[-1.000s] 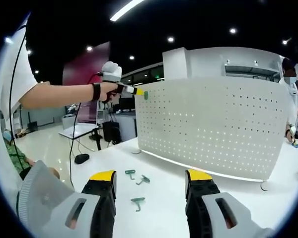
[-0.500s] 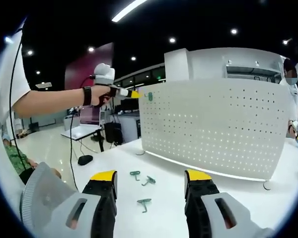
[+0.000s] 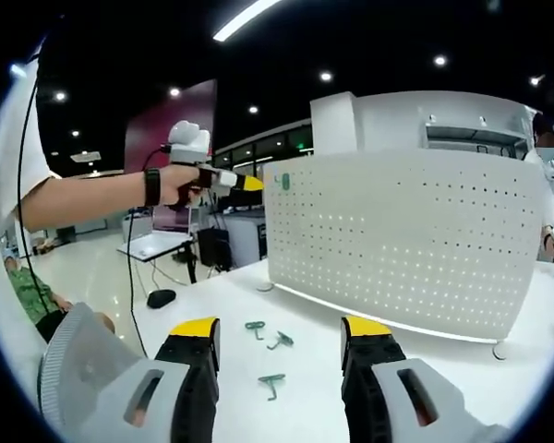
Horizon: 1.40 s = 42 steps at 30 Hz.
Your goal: Insert the hook assembly into the mounting plate slot until the hook locks in place.
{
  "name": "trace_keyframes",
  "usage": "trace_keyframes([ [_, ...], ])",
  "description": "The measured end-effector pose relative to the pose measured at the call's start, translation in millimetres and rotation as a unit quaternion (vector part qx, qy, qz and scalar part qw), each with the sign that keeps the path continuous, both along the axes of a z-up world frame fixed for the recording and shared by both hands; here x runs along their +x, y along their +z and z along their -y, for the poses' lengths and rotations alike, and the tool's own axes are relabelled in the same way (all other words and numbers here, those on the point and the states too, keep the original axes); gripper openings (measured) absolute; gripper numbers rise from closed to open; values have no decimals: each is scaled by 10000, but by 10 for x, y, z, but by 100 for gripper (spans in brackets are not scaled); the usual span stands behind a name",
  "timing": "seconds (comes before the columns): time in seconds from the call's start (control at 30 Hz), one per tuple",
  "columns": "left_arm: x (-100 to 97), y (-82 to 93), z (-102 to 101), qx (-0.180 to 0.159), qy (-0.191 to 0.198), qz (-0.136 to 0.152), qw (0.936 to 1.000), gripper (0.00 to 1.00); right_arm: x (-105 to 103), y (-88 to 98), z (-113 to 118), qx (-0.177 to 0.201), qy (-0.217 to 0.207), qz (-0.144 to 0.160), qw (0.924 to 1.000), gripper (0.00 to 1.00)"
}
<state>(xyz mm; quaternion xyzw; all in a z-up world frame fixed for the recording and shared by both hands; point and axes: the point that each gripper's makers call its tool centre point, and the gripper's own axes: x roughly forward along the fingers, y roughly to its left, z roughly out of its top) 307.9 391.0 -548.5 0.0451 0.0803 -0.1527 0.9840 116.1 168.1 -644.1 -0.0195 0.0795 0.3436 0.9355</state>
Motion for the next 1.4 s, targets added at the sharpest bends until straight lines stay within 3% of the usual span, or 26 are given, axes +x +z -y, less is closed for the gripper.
trace_keyframes([
  [0.23, -119, -116, 165, 11, -198, -53, 9998, 30, 4, -27, 8, 12, 21, -42, 10000, 53],
  [0.7, -392, -630, 504, -59, -617, -552, 9966, 35, 35, -82, 19, 3, 118, -124, 9999, 53],
  [1.4, -800, -1274, 833, -96, -970, -1185, 9882, 39, -23, -106, 20, -23, 208, -133, 9997, 52],
])
